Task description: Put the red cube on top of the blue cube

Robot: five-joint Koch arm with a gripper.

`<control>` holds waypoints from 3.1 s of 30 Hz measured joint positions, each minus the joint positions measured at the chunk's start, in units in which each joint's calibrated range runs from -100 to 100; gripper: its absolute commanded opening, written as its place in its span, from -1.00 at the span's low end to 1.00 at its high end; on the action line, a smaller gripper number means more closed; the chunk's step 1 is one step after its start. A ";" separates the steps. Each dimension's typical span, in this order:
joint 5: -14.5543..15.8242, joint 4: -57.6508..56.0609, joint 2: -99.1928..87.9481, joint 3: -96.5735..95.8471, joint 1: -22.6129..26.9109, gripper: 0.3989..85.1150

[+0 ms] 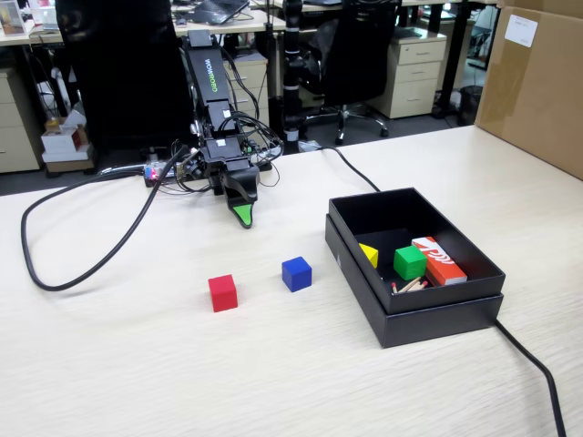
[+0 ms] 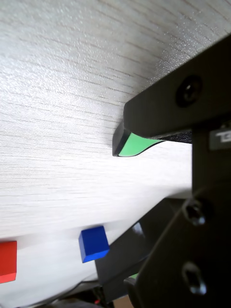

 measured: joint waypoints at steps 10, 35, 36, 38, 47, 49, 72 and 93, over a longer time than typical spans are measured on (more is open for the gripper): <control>0.00 0.00 0.00 0.00 0.00 0.14; 0.00 0.00 0.00 0.00 0.00 0.14; 0.00 0.00 0.00 0.00 0.00 0.14; 0.00 0.00 0.00 0.00 0.00 0.14; 0.00 0.00 0.00 0.00 0.00 0.14; 0.00 0.00 0.00 0.00 0.00 0.14; 1.17 -3.25 0.00 3.01 -0.98 0.12; 4.05 -57.38 38.96 69.37 -6.50 0.11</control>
